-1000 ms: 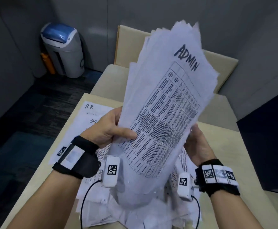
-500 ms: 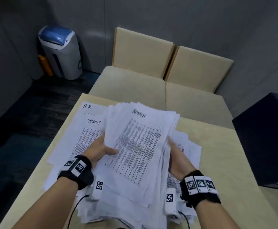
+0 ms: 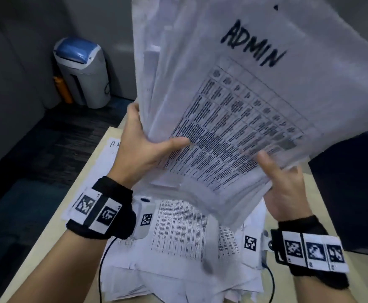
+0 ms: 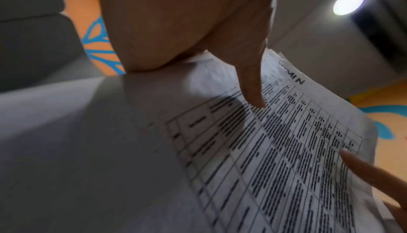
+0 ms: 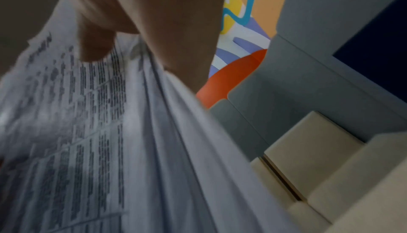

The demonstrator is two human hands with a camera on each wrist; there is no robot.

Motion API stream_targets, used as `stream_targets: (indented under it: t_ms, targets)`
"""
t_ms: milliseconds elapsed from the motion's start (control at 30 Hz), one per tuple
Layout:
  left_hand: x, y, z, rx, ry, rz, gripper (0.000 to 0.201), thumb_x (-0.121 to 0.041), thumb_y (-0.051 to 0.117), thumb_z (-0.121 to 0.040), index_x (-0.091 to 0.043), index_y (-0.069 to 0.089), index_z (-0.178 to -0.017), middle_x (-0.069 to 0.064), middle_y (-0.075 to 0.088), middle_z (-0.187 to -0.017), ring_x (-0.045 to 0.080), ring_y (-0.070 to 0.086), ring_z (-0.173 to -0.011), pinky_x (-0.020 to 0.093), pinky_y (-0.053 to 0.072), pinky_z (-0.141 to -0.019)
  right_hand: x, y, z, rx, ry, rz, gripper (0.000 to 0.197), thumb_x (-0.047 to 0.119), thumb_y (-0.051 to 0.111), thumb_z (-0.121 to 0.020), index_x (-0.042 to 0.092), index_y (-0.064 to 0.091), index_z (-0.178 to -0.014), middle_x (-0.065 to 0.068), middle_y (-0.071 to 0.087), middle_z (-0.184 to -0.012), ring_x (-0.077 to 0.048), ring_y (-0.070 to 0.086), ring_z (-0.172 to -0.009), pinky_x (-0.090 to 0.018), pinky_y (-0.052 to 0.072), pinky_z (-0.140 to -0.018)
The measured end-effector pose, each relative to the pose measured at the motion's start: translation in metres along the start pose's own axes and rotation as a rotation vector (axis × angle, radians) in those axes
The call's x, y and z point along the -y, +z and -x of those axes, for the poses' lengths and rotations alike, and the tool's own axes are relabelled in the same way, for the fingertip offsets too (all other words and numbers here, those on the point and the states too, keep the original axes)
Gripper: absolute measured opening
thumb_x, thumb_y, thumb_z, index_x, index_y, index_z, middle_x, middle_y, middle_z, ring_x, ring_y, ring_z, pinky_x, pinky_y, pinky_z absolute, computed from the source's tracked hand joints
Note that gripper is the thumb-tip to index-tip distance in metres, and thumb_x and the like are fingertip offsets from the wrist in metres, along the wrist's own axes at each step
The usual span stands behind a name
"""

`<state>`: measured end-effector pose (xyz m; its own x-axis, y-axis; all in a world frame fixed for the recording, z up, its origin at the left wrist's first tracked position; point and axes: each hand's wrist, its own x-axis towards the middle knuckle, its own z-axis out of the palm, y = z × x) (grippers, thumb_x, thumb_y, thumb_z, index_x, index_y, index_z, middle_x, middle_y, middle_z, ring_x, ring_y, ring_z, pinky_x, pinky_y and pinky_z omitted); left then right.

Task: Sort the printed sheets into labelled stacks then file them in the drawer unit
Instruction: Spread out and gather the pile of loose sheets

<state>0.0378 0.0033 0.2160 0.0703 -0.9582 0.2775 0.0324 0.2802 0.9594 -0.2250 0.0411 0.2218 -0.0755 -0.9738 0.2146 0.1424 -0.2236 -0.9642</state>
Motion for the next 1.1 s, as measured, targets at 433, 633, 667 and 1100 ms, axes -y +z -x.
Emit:
stream_targets:
  t_ms: [433, 633, 667, 1100]
  targets:
    - [0.070, 0.012, 0.013, -0.026, -0.230, 0.110, 0.062, -0.014, 0.086, -0.070, -0.005, 0.055, -0.123, 0.010, 0.072, -0.112, 0.022, 0.072, -0.100, 0.043, 0.060, -0.087, -0.094, -0.007, 0.012, -0.085, 0.212, 0.159, 0.038, 0.015, 0.081, -0.075, 0.016, 0.068, -0.111, 0.000, 0.078, -0.104, -0.016, 0.072, -0.103, -0.035, 0.058, -0.095]
    - [0.081, 0.014, 0.014, -0.154, -0.252, 0.210, 0.035, -0.022, 0.081, -0.068, -0.014, 0.068, -0.099, -0.002, 0.078, -0.091, 0.015, 0.074, -0.084, 0.032, 0.061, -0.074, -0.091, -0.008, -0.002, -0.161, 0.239, -0.189, 0.044, 0.029, 0.083, -0.068, 0.011, 0.071, -0.106, -0.004, 0.079, -0.104, -0.016, 0.074, -0.098, -0.033, 0.059, -0.090]
    - [0.084, 0.011, 0.014, -0.148, -0.239, 0.229, 0.038, -0.025, 0.081, -0.068, -0.016, 0.066, -0.102, -0.003, 0.077, -0.093, 0.014, 0.074, -0.086, 0.028, 0.060, -0.072, -0.092, -0.011, -0.001, -0.139, 0.254, -0.209, 0.052, 0.033, 0.088, -0.066, 0.010, 0.071, -0.109, -0.008, 0.078, -0.108, -0.021, 0.074, -0.100, -0.035, 0.060, -0.090]
    - [0.128, 0.032, 0.037, 0.025, -0.447, 0.094, 0.032, -0.026, 0.071, -0.089, -0.018, 0.062, -0.119, -0.001, 0.073, -0.107, 0.004, 0.071, -0.092, 0.023, 0.059, -0.075, -0.139, -0.066, 0.066, -0.119, 0.678, 0.225, 0.053, 0.020, 0.086, -0.077, 0.008, 0.063, -0.123, -0.008, 0.078, -0.110, -0.029, 0.073, -0.108, -0.047, 0.056, -0.097]
